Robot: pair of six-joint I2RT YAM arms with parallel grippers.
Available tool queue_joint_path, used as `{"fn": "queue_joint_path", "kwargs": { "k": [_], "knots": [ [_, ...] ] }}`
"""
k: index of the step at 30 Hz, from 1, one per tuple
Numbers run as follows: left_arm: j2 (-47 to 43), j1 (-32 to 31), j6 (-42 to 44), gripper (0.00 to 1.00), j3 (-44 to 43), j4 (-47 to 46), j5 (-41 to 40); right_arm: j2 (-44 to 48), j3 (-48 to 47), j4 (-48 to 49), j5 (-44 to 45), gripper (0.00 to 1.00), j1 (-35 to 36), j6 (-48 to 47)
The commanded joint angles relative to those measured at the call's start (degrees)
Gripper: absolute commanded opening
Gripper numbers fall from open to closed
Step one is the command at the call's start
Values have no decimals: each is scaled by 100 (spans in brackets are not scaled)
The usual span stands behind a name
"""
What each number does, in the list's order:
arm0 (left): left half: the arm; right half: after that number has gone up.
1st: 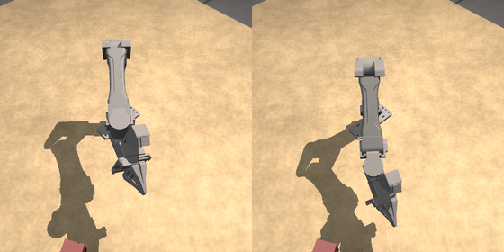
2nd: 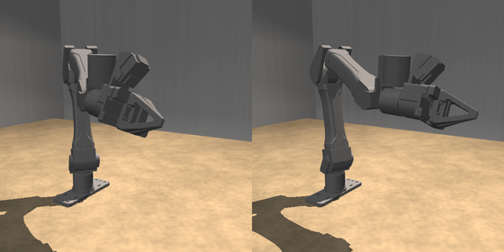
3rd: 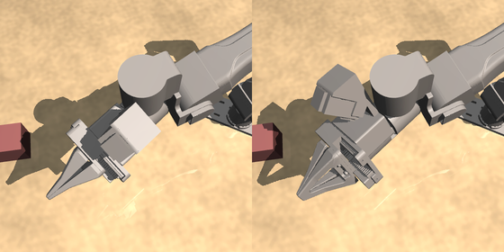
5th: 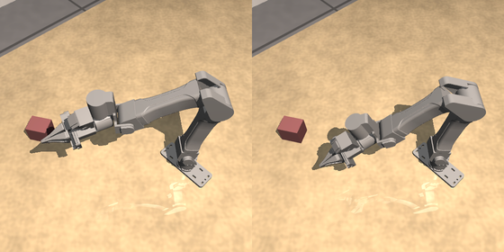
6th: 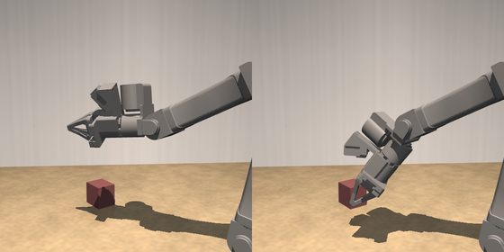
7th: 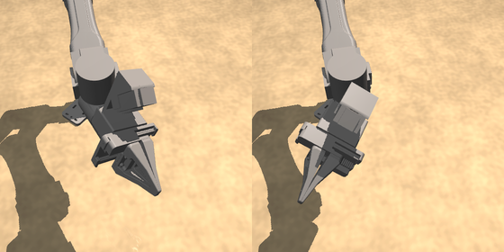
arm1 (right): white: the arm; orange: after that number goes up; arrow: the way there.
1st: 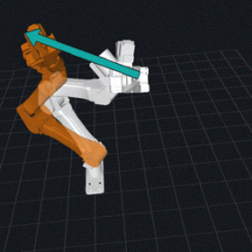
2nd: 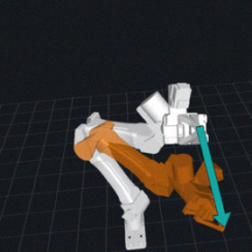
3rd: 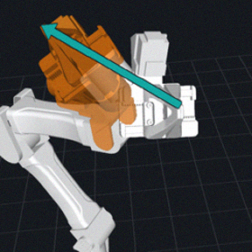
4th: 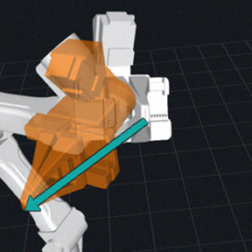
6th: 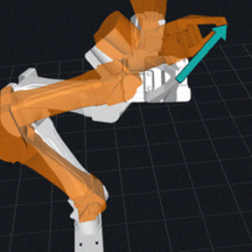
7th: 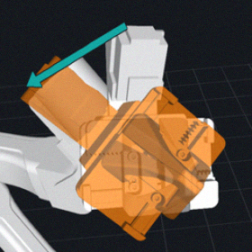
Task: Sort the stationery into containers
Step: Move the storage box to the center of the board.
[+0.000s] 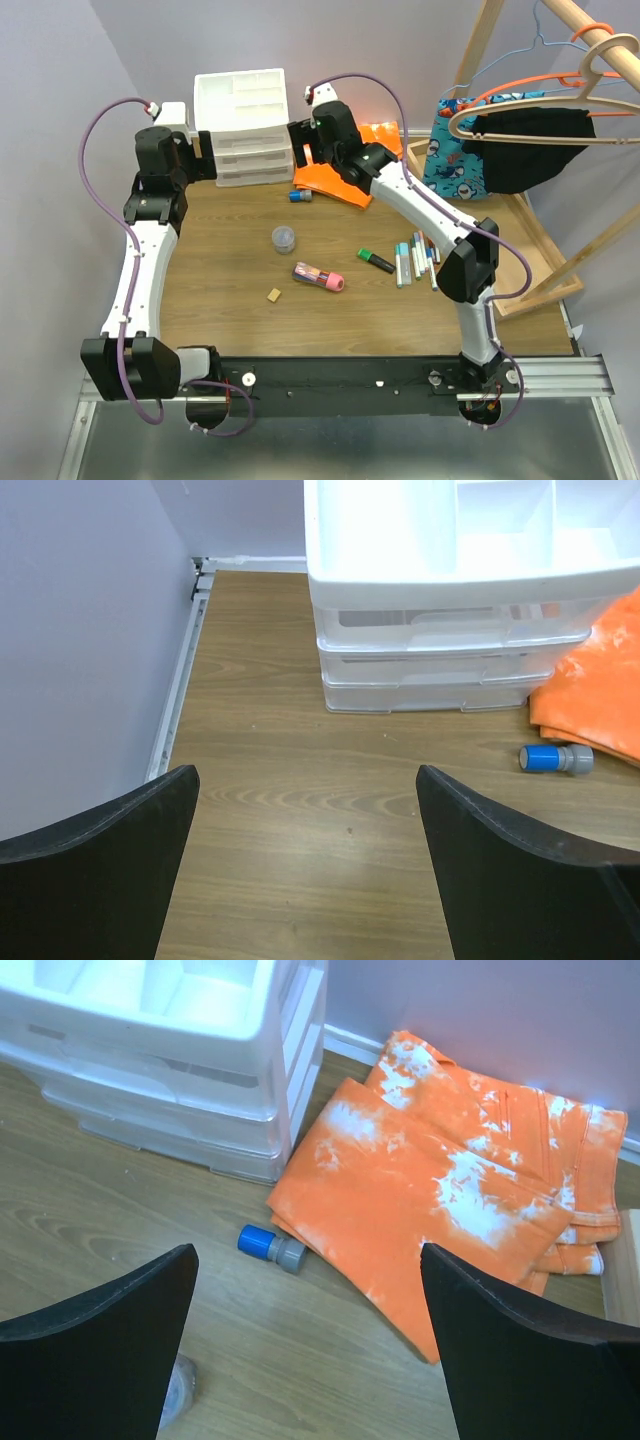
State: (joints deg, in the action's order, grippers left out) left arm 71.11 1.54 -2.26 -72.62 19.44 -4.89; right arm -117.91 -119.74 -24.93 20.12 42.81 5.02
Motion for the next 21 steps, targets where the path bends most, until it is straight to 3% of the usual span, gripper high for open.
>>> {"fn": "queue_joint_path", "kwargs": {
  "k": [1, 4, 6, 10, 13, 18, 19, 21],
  "knots": [
    [305, 22, 200, 99, -270, -177, -29, -417, -522, 137, -26, 100, 44, 70],
    [700, 30, 393, 99, -568, -81, -223, -496, -813, 286, -17, 100, 44, -159],
    [930, 30, 350, 99, -902, 68, -398, -461, -631, 900, 317, 97, 44, 51],
    [1386, 118, -10, 99, -1201, -98, -724, -522, -550, 1955, -121, 88, 44, 166],
    [1624, 171, -160, 99, -1430, -291, -716, -882, -978, 2431, -368, 82, 44, 271],
    [2064, 232, -248, 99, -1606, -766, -760, -1646, -1534, 3151, -245, 81, 44, 237],
    [2256, 250, -292, 97, -1702, -732, -733, -1743, -1621, 3195, -228, 81, 52, 211],
    [2424, 285, -380, 85, -2010, -635, -419, -1919, -1850, 3336, -158, 80, 44, 141]
  ]
}}
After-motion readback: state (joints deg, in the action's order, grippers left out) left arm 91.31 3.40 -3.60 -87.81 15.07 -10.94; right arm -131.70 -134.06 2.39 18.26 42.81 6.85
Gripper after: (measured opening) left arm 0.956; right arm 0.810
